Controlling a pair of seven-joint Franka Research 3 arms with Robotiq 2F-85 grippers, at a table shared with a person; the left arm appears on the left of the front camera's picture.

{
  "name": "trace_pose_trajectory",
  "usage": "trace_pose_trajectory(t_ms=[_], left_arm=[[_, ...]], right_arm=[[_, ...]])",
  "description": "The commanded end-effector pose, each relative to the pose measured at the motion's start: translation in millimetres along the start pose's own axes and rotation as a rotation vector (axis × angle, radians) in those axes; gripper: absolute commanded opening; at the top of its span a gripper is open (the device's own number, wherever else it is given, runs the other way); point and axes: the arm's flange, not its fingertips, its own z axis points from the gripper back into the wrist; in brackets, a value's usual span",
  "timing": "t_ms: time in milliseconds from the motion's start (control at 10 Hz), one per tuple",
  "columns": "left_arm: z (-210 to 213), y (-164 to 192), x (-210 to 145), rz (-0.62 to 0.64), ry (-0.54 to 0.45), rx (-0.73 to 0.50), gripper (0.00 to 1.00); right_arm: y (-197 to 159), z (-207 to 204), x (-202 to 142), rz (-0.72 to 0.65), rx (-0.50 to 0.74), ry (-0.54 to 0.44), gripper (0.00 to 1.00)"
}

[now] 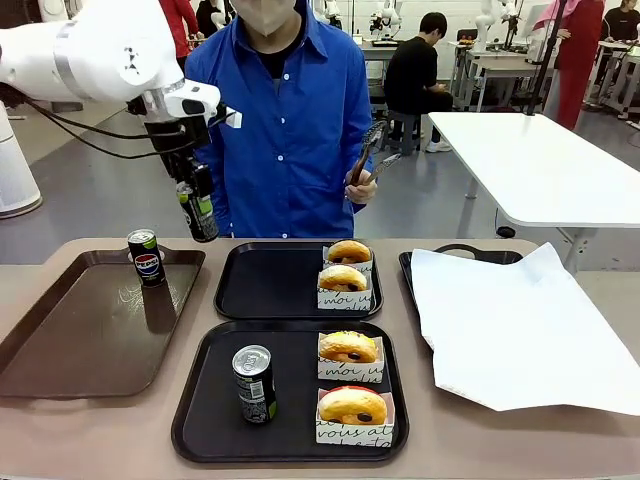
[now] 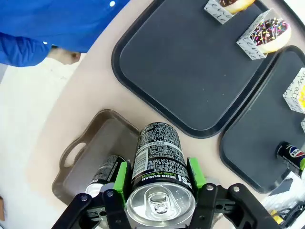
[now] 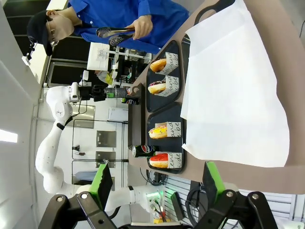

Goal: Set up donuts and drinks on trays.
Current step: Pick up one Pepsi coke from the Handle tray and place it on the Flat Tray without a Pepsi coke.

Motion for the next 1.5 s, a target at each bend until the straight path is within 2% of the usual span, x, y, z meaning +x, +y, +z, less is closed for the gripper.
trace_pose_trajectory(t_ms=[0,600,800,1000,1200,1400], left_arm=[[10.7,-4.6,0.7,-0.009,-0.011,0.011,0.58],[4.5,-6.5,2.9,-0.013,-0.006,0.004,0.58],[-5.9,-20.4,26.7,-0.108,0.017,0.034,0.58],[-30.0,-38.1,51.7,-0.185,0.069,0.075,0.58],[-58.4,-34.8,69.8,-0.220,0.122,0.039,0.58],[-95.2,-29.2,84.7,-0.279,0.122,-0.032,0.58]], right_arm=[[-0.2,0.6,3.0,0.013,0.029,-0.011,1.00],[-0.2,0.6,3.0,0.013,0.029,-0.011,1.00],[-0.2,0.6,3.0,0.013,0.029,-0.011,1.00],[-0.2,0.6,3.0,0.013,0.029,-0.011,1.00],[-0.2,0.6,3.0,0.013,0.029,-0.011,1.00],[-0.2,0.6,3.0,0.013,0.029,-0.011,1.00]])
